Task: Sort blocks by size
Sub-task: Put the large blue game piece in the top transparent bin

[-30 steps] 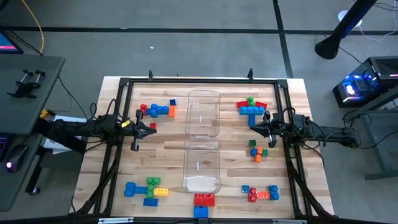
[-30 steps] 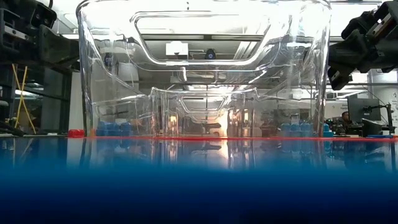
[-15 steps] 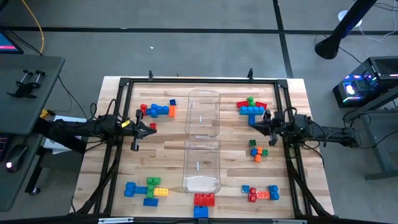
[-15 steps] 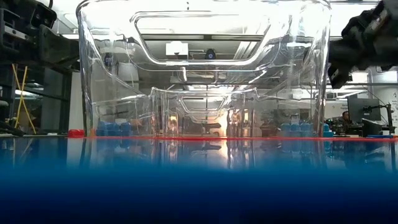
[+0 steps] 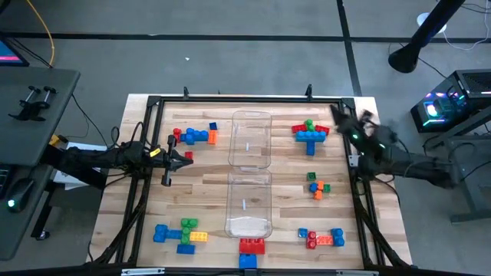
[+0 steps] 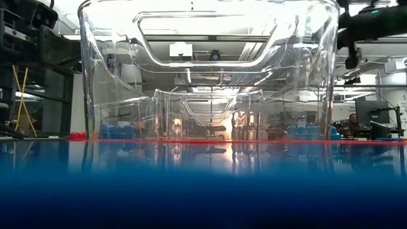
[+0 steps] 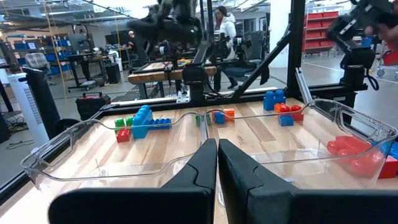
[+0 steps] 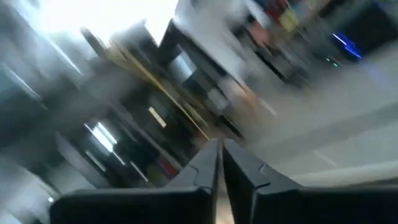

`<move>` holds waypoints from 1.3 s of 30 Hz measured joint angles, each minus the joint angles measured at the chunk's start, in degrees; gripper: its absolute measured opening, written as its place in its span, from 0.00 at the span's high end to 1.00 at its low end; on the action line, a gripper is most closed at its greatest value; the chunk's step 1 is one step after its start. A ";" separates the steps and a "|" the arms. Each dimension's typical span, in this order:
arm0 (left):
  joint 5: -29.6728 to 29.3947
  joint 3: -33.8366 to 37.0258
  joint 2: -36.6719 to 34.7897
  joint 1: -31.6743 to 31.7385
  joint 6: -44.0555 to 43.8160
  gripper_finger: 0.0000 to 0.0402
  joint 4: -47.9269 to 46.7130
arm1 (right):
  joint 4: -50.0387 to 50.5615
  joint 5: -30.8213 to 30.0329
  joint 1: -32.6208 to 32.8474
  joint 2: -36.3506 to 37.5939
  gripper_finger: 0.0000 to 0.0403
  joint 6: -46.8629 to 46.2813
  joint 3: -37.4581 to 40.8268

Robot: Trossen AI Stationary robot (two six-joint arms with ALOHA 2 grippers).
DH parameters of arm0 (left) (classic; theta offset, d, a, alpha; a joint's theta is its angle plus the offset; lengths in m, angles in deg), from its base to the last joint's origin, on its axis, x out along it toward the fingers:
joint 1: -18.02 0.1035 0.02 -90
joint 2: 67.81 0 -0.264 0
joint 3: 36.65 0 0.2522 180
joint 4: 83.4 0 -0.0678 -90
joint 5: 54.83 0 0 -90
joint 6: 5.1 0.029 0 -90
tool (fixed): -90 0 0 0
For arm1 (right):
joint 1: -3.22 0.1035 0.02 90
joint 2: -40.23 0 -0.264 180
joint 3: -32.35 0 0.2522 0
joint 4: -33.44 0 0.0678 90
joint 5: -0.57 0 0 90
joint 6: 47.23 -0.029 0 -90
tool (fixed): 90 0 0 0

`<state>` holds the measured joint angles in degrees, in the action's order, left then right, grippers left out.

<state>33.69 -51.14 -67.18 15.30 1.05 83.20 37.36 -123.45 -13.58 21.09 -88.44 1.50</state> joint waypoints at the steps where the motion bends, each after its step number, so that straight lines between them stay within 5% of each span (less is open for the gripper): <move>1: 0.00 0.00 0.02 0.00 0.00 0.99 0.02 | 7.84 3.85 -3.01 -2.79 0.92 -1.22 -3.08; 4: 0.00 0.01 0.01 0.00 0.00 0.99 0.02 | 28.13 17.46 -13.48 -12.88 0.82 -0.15 -12.38; 7: 0.00 0.00 0.02 0.00 0.00 0.99 0.02 | 41.31 28.25 -23.73 -23.55 0.74 12.45 -20.53; 12: 0.00 0.01 0.00 0.00 0.00 0.99 0.02 | 52.30 45.65 -34.91 -40.93 0.66 30.90 -30.37; 16: 0.00 0.00 0.00 0.00 0.00 0.99 0.02 | 54.03 50.98 -36.43 -52.10 0.65 37.67 -34.09; 22: 0.00 0.02 0.00 0.00 0.00 0.99 0.00 | 56.32 51.59 -31.35 -62.18 0.65 44.56 -37.73; 30: 0.00 0.00 0.02 0.00 0.00 0.99 0.02 | 57.20 34.72 -19.84 -66.39 0.65 58.87 -40.44; 39: 0.00 0.01 0.00 0.00 0.00 0.99 0.00 | 59.73 26.76 -12.29 -71.25 0.65 64.14 -40.62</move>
<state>33.69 -51.13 -67.18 15.30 1.05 83.20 97.09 -96.70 -25.86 -50.16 -24.30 -39.12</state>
